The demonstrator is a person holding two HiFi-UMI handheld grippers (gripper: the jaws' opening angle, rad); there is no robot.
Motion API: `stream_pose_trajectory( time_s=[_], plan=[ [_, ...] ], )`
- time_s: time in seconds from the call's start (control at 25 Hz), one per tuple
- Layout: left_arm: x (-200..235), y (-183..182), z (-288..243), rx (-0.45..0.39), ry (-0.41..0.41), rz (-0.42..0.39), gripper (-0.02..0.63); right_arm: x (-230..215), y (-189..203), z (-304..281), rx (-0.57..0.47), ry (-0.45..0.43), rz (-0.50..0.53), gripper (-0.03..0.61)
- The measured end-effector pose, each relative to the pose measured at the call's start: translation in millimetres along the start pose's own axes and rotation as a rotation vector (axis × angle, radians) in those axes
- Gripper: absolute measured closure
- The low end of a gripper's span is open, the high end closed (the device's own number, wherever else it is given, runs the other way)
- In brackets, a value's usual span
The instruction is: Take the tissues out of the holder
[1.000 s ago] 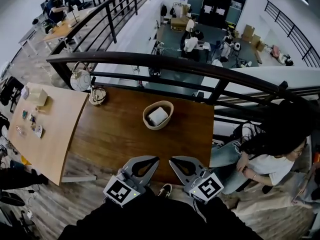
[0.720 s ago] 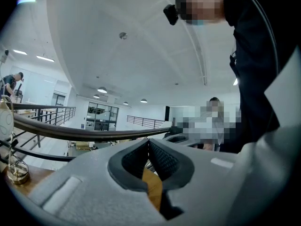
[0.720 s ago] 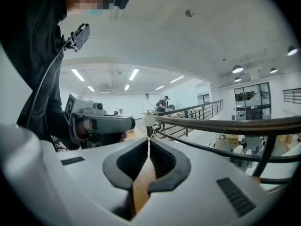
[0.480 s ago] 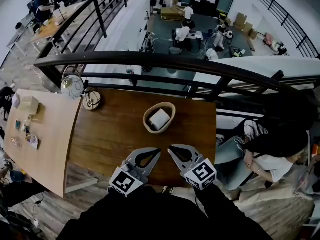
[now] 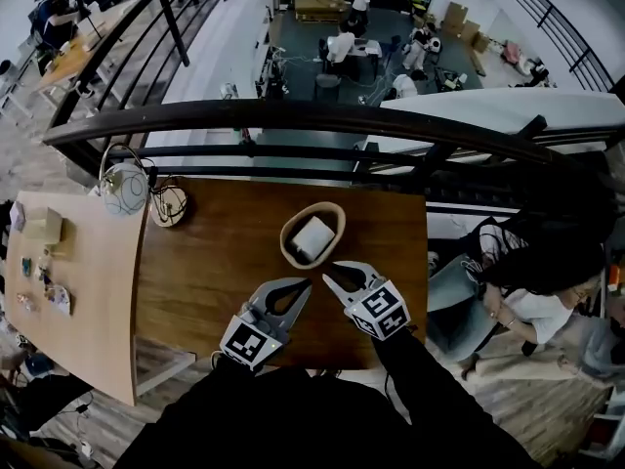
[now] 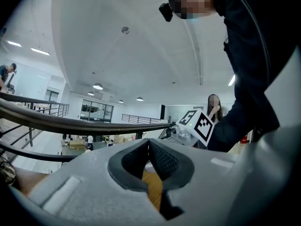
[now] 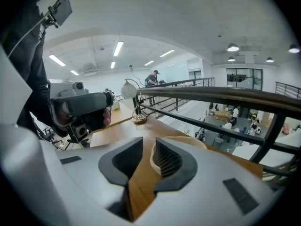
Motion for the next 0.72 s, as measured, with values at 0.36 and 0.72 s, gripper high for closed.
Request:
stream_pose_trajectory(
  time_s=[0.36,0.72],
  plan=[
    [36.3,30.3,-18.5,0.018,0.011,0.009,0.604,-43.4,6.6,-72.6,0.213,0.027,-0.042,0.360],
    [68.7,57.6,-25.9,0.048,-0.004,0.031,0.604,-71.0,11.5,-138.0,0.448,0.049,-0.019,0.184]
  ],
)
Point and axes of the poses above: the fingertips, and each gripper's own axes: z backward along the fingers, x to its left, y out of its underside, the point moved 9 cm from there along z, backward along the fingers, and after that the axes turned 8 degrees about -z, right-handed, at the moved point
